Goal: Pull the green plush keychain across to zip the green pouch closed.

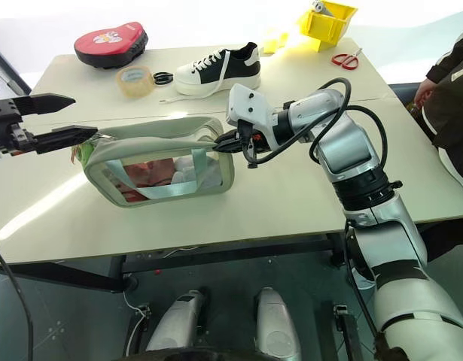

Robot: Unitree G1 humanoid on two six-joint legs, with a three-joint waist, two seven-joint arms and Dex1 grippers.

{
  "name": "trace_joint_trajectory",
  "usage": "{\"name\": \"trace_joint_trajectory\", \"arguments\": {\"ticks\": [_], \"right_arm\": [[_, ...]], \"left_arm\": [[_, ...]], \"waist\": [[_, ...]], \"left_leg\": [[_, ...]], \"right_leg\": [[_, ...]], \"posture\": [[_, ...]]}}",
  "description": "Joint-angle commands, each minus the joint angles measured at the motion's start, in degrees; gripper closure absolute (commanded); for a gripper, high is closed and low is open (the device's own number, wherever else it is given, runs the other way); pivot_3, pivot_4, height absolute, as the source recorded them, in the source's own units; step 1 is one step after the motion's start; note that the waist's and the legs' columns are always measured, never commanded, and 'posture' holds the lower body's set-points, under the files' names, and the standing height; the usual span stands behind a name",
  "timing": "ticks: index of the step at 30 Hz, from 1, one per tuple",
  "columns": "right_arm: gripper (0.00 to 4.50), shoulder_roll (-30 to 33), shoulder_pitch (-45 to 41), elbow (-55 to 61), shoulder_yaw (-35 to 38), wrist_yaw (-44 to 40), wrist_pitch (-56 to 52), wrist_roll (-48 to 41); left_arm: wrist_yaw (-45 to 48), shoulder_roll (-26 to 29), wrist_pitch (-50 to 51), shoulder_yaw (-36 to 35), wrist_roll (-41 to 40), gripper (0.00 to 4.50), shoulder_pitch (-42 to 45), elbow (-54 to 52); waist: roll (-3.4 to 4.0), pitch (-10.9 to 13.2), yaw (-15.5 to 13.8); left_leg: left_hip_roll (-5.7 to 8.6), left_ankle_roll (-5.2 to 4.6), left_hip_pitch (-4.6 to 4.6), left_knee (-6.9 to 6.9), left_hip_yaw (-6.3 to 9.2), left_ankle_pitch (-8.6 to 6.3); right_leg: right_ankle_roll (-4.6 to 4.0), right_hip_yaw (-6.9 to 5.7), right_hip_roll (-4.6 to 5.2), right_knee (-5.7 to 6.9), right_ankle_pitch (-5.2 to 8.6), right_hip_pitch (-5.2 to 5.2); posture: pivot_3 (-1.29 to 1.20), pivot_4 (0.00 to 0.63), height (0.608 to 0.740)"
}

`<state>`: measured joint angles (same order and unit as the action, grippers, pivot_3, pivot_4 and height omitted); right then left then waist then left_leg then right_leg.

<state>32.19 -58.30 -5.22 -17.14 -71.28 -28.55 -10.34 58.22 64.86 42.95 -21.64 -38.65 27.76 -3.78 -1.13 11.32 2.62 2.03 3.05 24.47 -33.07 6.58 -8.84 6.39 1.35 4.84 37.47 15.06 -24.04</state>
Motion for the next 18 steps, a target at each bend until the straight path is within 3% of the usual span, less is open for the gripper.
{"name": "trace_joint_trajectory", "arguments": {"ticks": [1, 7, 12, 18], "right_arm": [[4.47, 1.1, -0.3, 3.8, 2.1, -0.1, -1.6, -1.5], [4.47, 0.8, -0.1, 5.8, 2.5, 1.4, -3.9, -2.4], [4.47, 0.5, 0.0, 6.1, 2.2, 2.4, -4.1, -2.3], [4.47, 0.2, -0.4, 6.7, 2.3, 2.7, -4.9, -2.8]], "left_arm": [[1.9, 2.7, -3.5, -2.8, 3.0, 0.0, -0.2, 7.5], [5.7, 3.5, -4.1, -3.9, 3.8, 0.0, -3.2, 16.5], [5.5, 1.8, -2.4, -3.7, 2.9, 0.0, -5.9, 14.2], [1.2, -2.3, -8.3, -0.5, 8.2, 0.0, -6.4, 15.0]], "waist": [[0.0, 0.0, 0.0], [0.0, 0.0, 0.0], [0.0, 0.0, -0.1], [0.0, 0.0, -0.1]], "left_leg": [[0.0, 0.0, 0.0, 0.0, 0.0, 0.0], [0.0, 0.0, 0.01, 0.01, -0.01, 0.0], [0.0, 0.0, 0.01, 0.01, -0.01, 0.0], [0.0, 0.0, 0.01, 0.02, -0.01, 0.0]], "right_leg": [[0.0, 0.0, 0.0, 0.0, 0.0, 0.0], [-0.01, 0.0, 0.01, -0.01, 0.0, -0.02], [-0.01, 0.0, 0.04, -0.01, 0.0, -0.01], [-0.02, -0.01, 0.06, 0.0, -0.01, -0.02]], "posture": [[0.0, 0.15, 0.74], [0.0, 0.15, 0.74], [0.0, 0.15, 0.74], [0.0, 0.15, 0.74]]}}
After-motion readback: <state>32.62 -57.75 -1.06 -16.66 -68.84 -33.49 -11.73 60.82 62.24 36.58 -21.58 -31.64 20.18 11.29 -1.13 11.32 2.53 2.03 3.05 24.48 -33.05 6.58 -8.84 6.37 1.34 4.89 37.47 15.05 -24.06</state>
